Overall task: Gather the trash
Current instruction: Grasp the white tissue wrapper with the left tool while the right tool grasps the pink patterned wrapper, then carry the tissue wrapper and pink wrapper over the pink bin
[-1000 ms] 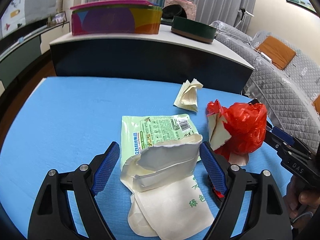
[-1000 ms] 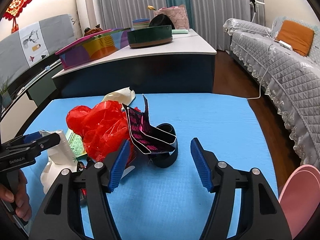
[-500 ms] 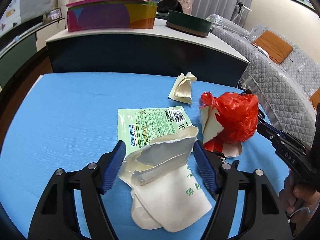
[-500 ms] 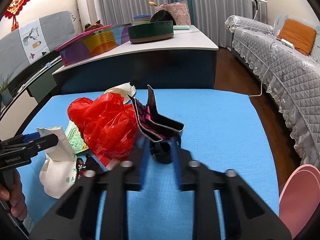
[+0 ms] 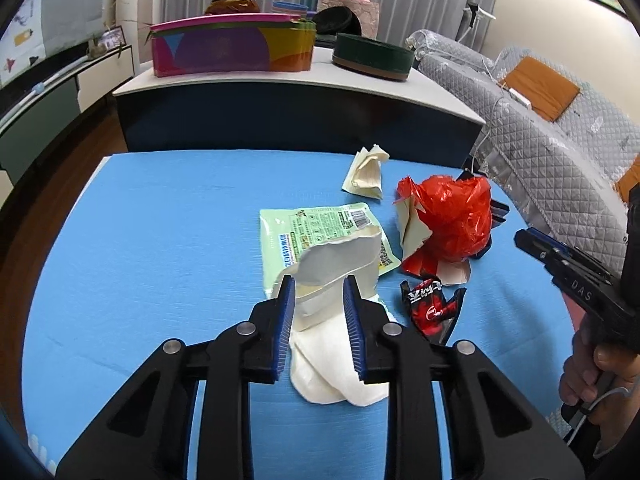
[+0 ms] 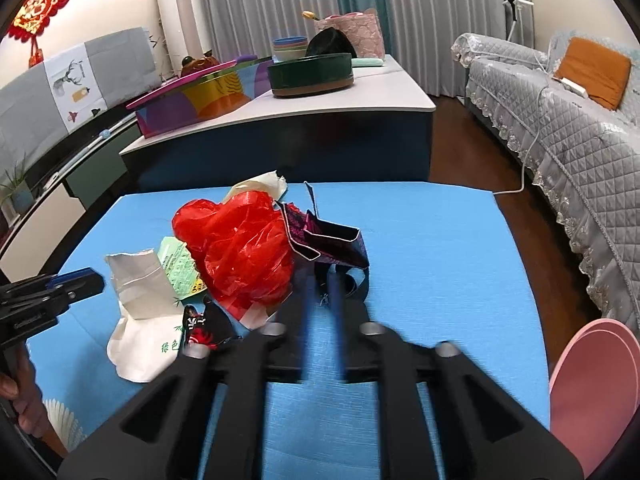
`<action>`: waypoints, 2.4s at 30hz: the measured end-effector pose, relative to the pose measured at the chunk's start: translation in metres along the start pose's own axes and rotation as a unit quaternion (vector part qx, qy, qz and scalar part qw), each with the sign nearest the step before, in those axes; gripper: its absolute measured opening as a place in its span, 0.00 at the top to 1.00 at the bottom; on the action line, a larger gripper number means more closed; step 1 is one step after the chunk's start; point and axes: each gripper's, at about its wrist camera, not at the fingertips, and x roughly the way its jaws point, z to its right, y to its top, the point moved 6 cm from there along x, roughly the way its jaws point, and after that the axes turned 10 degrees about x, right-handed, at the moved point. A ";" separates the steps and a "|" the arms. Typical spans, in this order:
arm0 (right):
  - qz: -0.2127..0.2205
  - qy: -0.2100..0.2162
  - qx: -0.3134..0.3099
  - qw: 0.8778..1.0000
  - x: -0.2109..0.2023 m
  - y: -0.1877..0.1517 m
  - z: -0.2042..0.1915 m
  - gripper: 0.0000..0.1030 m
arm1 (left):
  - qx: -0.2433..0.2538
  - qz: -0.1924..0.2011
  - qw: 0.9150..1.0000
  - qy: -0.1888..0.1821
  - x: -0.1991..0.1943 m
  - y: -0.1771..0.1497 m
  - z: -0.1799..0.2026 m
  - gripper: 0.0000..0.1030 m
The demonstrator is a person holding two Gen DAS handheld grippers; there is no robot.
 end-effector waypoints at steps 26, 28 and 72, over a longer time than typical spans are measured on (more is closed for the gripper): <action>-0.014 -0.004 -0.094 0.995 0.048 0.022 0.002 0.42 | -0.002 -0.013 0.999 -0.045 0.056 0.012 0.005 0.38; -0.016 0.004 -0.103 0.995 0.050 0.021 -0.001 0.42 | 0.001 -0.012 0.999 -0.050 0.057 0.013 0.008 0.38; 0.023 -0.015 -0.080 0.996 -0.097 0.020 0.000 1.00 | 0.070 0.073 0.994 -0.029 -0.057 0.034 0.058 0.97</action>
